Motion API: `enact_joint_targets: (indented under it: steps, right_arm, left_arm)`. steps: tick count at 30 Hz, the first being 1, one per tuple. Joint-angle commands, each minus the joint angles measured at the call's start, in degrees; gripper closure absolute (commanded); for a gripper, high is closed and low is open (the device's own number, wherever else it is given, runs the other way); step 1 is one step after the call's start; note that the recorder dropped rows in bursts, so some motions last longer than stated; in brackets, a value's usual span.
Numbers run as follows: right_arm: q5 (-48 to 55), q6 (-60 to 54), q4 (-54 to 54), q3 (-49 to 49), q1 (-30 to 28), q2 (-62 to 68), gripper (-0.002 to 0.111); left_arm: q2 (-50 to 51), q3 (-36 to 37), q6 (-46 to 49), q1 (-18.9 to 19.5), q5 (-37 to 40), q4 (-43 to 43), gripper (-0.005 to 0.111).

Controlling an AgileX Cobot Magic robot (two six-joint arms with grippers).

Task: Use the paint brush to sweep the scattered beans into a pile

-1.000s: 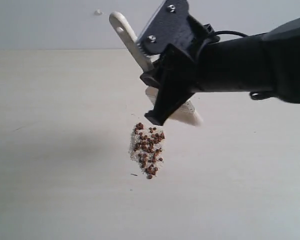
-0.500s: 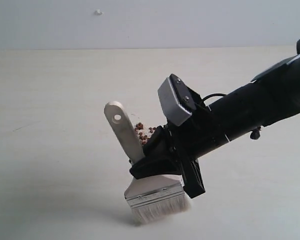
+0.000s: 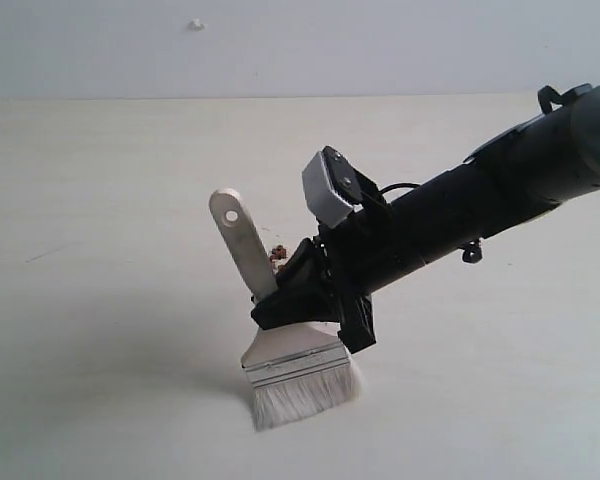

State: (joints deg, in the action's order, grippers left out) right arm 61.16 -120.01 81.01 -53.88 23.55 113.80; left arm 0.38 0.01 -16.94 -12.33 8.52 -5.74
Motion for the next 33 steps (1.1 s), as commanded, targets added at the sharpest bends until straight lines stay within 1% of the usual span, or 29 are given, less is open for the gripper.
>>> enact_joint_targets:
  steps: [1,8,14,24,28,33]
  right_arm:
    - [-0.85,-0.63,0.34,-3.7,-0.4,2.32,0.108]
    - [-2.5,-0.63,-0.29,-7.25,-0.4,2.98,0.108]
    - [-7.68,-0.63,-0.8,-7.18,-0.4,2.98,0.108]
    - [-6.53,-0.63,-0.83,-10.54,-0.4,2.98,0.108]
    - [-6.83,-0.63,-0.95,-10.49,-0.4,2.98,0.108]
    - [-2.3,-0.63,-0.96,-10.49,-0.4,2.56,0.108]
  left_arm:
    - [-0.38,-0.01,0.33,-0.26,-0.2,0.23,0.107]
    - [-0.38,-0.01,0.33,-0.26,-0.2,0.23,0.107]
    - [-0.38,-0.01,0.33,-0.26,-0.2,0.23,0.107]
    - [-0.38,-0.01,0.33,-0.26,-0.2,0.23,0.107]
    - [-0.38,-0.01,0.33,-0.26,-0.2,0.23,0.107]
    - [-0.38,-0.01,0.33,-0.26,-0.2,0.23,0.107]
